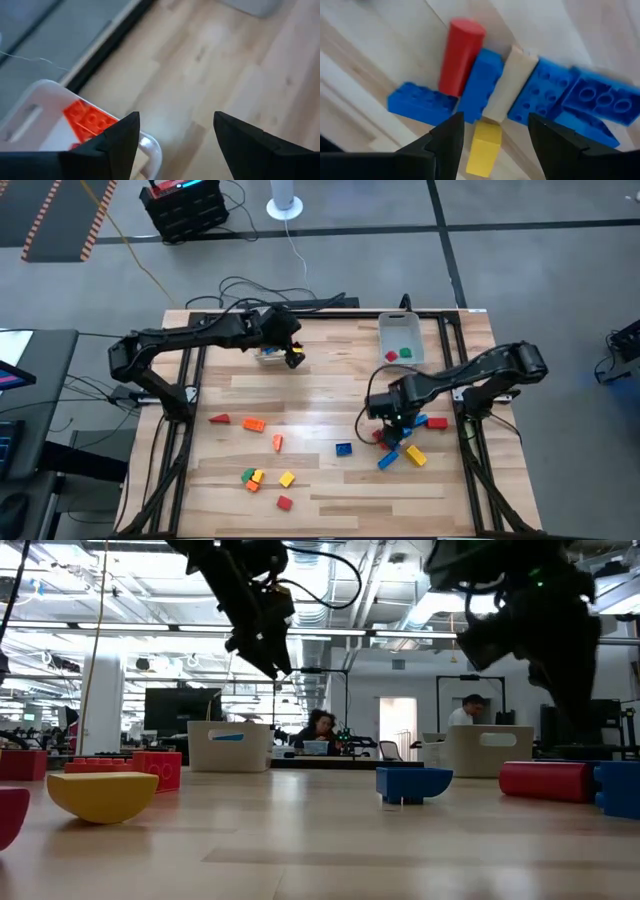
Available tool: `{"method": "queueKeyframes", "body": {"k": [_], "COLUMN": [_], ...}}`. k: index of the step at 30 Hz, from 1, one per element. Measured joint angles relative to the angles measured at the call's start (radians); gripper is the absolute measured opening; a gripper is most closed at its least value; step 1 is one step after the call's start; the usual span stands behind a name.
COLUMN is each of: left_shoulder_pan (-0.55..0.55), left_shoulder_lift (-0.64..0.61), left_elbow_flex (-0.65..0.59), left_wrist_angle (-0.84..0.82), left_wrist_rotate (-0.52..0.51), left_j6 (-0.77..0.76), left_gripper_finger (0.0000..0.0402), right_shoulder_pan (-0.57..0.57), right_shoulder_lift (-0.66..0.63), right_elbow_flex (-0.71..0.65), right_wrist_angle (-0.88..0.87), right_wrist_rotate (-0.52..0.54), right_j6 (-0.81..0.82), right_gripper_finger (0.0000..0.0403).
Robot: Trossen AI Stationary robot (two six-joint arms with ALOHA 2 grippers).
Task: Sort blocks by size
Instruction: Put the blue rectangle game piece into the white bin
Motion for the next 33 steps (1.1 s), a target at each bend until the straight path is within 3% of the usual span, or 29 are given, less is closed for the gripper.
{"method": "queueKeyframes", "body": {"k": [5, 11, 24, 33], "left_shoulder_pan": [-0.062, -0.131, -0.242, -0.269], "left_shoulder_lift": [-0.040, -0.149, -0.438, -0.529], "left_elbow_flex": [0.000, 0.000, -0.001, -0.001], "left_wrist_angle": [0.078, 0.026, -0.155, -0.286], "left_wrist_rotate": [-0.093, -0.160, -0.161, -0.161], "left_j6": [-0.020, 0.035, 0.013, 0.004], "left_gripper_finger": [0.0235, 0.0222, 0.0219, 0.0219], "right_shoulder_pan": [0.056, 0.088, 0.130, 0.150], "right_shoulder_lift": [0.058, 0.087, 0.163, 0.245], "right_elbow_flex": [0.000, 0.001, 0.004, 0.006], "right_wrist_angle": [0.003, 0.054, 0.156, 0.156], "right_wrist_rotate": [0.026, 0.059, 0.060, 0.082], "right_j6": [0.041, 0.123, 0.271, 0.323], "right_gripper_finger": [0.0248, 0.0248, 0.0248, 0.0245]}}
